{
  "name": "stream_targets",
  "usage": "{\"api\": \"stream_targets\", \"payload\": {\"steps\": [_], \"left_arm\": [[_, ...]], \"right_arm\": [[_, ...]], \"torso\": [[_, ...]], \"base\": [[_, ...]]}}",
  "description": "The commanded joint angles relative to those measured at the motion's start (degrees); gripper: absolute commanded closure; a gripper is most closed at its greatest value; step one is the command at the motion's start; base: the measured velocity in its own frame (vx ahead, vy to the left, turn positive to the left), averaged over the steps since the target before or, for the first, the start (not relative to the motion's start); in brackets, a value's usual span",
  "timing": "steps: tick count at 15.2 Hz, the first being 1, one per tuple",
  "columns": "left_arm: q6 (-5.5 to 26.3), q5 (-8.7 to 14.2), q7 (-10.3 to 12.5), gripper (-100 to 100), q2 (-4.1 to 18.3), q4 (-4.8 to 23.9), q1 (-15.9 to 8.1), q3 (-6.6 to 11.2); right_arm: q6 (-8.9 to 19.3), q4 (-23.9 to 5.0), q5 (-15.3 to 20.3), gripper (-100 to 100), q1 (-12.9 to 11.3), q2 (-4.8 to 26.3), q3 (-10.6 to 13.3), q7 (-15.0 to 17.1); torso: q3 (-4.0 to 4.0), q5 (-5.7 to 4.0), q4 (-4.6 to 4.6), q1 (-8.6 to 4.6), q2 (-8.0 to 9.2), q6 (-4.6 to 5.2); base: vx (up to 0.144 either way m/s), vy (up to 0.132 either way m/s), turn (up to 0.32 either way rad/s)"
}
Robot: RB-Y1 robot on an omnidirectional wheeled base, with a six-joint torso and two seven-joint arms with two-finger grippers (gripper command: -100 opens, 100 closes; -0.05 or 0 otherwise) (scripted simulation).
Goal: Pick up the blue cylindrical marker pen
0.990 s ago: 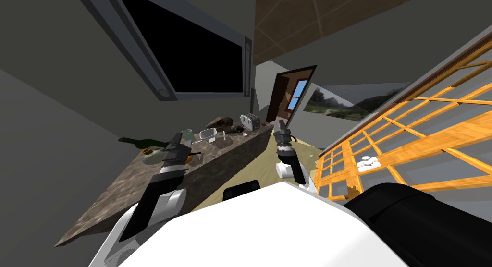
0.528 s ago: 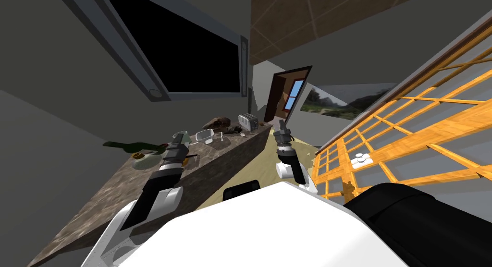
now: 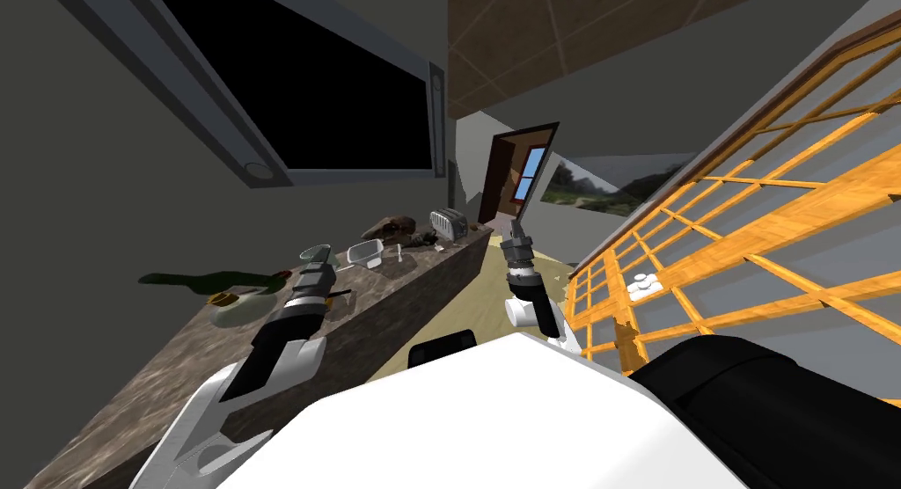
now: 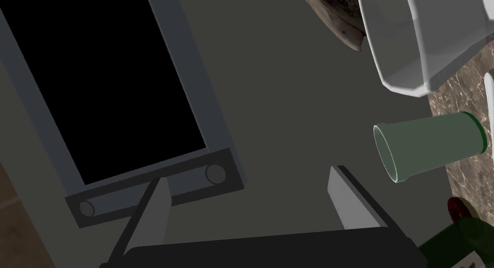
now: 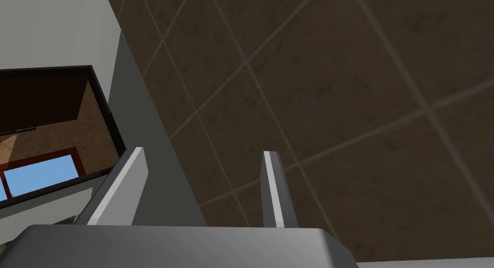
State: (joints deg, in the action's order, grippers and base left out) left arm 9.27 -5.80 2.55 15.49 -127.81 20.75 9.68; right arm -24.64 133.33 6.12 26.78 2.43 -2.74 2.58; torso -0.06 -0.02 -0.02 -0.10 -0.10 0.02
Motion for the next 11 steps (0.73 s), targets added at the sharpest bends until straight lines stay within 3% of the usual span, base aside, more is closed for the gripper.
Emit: {"api": "stream_targets", "payload": {"steps": [1,2,4,5,7,8,10,11], "left_arm": [[2.16,-0.42,-0.09,-100,0.05,0.23,-0.29,0.43],[3.89,-1.48,-0.23,-100,0.43,1.17,-1.34,1.93],[5.72,-1.48,-0.23,-100,0.43,1.17,-1.34,1.93],[7.76,-2.57,-0.37,-100,0.72,2.13,-2.41,3.48],[9.36,-2.57,-0.37,-100,0.72,2.13,-2.41,3.48],[11.35,-3.69,-0.52,-100,0.92,3.12,-3.51,5.07],[13.08,-3.69,-0.52,-100,0.92,3.12,-3.51,5.07],[14.85,-4.82,-0.67,-100,1.06,4.12,-4.62,6.68]], "right_arm": [[0.00,0.00,0.00,0,0.00,0.00,0.00,0.00],[0.00,0.00,0.00,0,0.00,0.00,0.00,0.00],[0.00,0.00,0.00,0,0.00,0.00,0.00,0.00],[0.00,0.00,0.00,0,0.00,0.00,0.00,0.00],[0.00,0.00,0.00,0,0.00,0.00,0.00,0.00],[0.00,0.00,0.00,0,0.00,0.00,0.00,0.00],[0.00,0.00,0.00,0,0.00,0.00,0.00,0.00],[0.00,0.00,0.00,0,0.00,0.00,0.00,0.00]], "torso": [[0.00,0.00,0.00,0.00,0.00,0.00],[0.01,0.00,0.00,0.01,0.01,-0.02],[-0.01,0.00,0.00,0.00,-0.01,0.00],[0.00,0.00,0.00,0.01,0.00,-0.02],[-0.01,0.00,0.00,0.01,-0.01,0.00],[0.00,0.01,0.00,0.02,0.00,-0.01],[-0.01,0.00,0.00,0.00,-0.01,0.00],[0.00,0.00,0.00,0.01,0.00,-0.02]], "base": [[0.018,-0.015,-0.049],[0.023,-0.019,-0.123],[0.024,-0.018,-0.087],[0.025,-0.020,-0.095],[0.022,-0.018,-0.084],[0.024,-0.020,-0.117],[0.026,-0.019,-0.095],[0.027,-0.024,-0.118]]}}
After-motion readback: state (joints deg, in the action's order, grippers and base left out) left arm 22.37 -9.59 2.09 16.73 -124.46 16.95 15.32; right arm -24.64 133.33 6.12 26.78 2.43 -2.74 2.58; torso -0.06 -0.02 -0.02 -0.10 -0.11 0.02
